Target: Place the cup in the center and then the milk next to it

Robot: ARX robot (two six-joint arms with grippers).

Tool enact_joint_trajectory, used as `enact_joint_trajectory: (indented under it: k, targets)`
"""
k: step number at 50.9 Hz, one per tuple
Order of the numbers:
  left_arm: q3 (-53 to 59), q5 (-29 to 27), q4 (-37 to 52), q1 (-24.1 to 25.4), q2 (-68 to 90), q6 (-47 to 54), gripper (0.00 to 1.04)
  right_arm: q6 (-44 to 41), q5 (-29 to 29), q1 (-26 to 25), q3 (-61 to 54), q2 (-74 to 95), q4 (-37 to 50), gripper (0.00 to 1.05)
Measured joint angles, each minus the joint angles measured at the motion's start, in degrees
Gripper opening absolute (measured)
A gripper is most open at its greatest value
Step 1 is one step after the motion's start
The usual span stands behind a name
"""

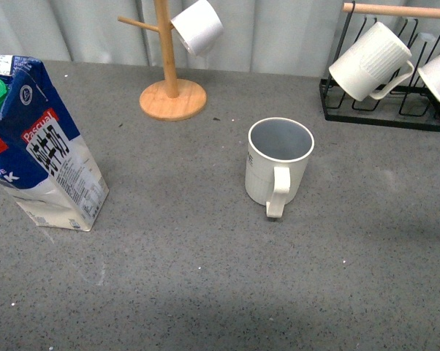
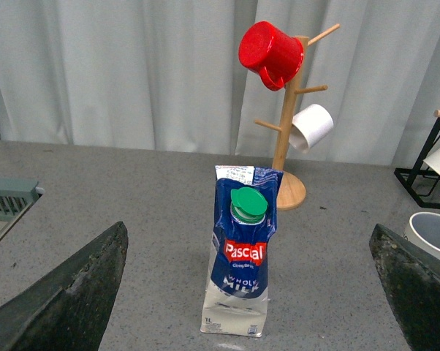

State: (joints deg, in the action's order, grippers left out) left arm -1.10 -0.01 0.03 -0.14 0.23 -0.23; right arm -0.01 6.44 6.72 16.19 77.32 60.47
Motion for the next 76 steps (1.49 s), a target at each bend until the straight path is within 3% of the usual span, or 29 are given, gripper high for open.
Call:
enact_joint_trajectory:
  k: [8, 19, 76]
  targets:
    - [0.0, 0.0, 0.0, 0.0, 0.0, -0.02, 0.98, -0.02, -1.62, -1.97, -6.97, -5.27, 1.75, 0.01]
    - [0.0, 0.0, 0.0, 0.0, 0.0, -0.02, 0.98, 0.0, -5.99, -6.47, -11.82, -16.52, -5.01, 0.01]
    - [0.0, 0.0, 0.0, 0.0, 0.0, 0.0, 0.98, 0.0, -6.34, -6.58, -15.91, -57.48, -40.54, 0.01]
